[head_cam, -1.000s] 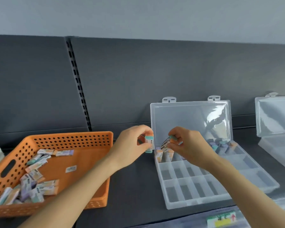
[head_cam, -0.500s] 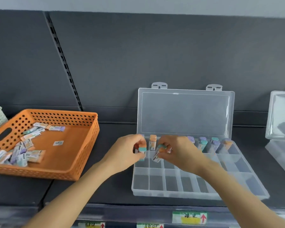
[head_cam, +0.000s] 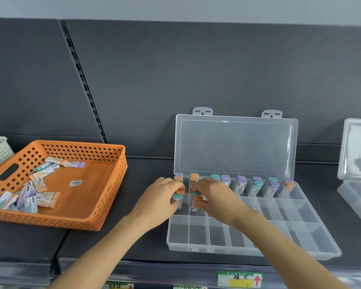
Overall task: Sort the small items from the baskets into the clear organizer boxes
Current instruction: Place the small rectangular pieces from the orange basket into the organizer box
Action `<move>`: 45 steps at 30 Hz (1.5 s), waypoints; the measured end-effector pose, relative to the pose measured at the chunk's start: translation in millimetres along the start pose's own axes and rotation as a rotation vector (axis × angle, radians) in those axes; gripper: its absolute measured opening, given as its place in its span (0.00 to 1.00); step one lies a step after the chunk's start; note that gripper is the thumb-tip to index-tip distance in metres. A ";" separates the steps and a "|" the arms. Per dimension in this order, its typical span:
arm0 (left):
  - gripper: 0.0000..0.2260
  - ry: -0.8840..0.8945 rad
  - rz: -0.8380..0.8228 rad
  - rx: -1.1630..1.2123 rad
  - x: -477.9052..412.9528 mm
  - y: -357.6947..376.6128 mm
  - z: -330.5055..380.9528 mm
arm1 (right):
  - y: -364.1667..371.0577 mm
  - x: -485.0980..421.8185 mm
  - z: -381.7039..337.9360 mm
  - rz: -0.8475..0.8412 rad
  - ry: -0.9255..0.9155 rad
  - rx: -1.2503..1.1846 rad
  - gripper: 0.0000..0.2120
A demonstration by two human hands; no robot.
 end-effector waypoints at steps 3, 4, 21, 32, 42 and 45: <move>0.14 0.025 -0.023 -0.019 -1.7 0.9 1.4 | 2.4 -0.2 0.4 -0.011 0.007 0.017 0.07; 0.14 0.032 -0.029 -0.025 -2.4 1.2 2.2 | 2.2 0.2 0.5 -0.015 0.011 0.014 0.08; 0.14 0.047 -0.050 -0.042 -5.7 -1.4 -0.4 | 3.7 -0.9 -1.0 -0.025 0.108 0.028 0.10; 0.19 0.003 -0.066 -0.058 -2.0 -0.3 0.7 | 1.0 4.1 0.0 -0.024 0.129 -0.051 0.18; 0.28 -0.099 0.102 -0.078 23.5 -61.4 -10.1 | -41.1 -15.9 -28.5 0.062 0.030 -0.129 0.26; 0.28 -0.118 0.163 -0.095 34.6 -81.9 -18.0 | -44.0 -26.0 -48.1 0.077 -0.047 -0.161 0.26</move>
Point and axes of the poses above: each hand's wrist, its own x-axis away from the middle knuckle, its own y-axis out of the palm, z = x × y, the point moved 8 cm from there along -x, towards the middle knuckle, and after that the axes turned 5 degrees about x, right-handed, at the moved point
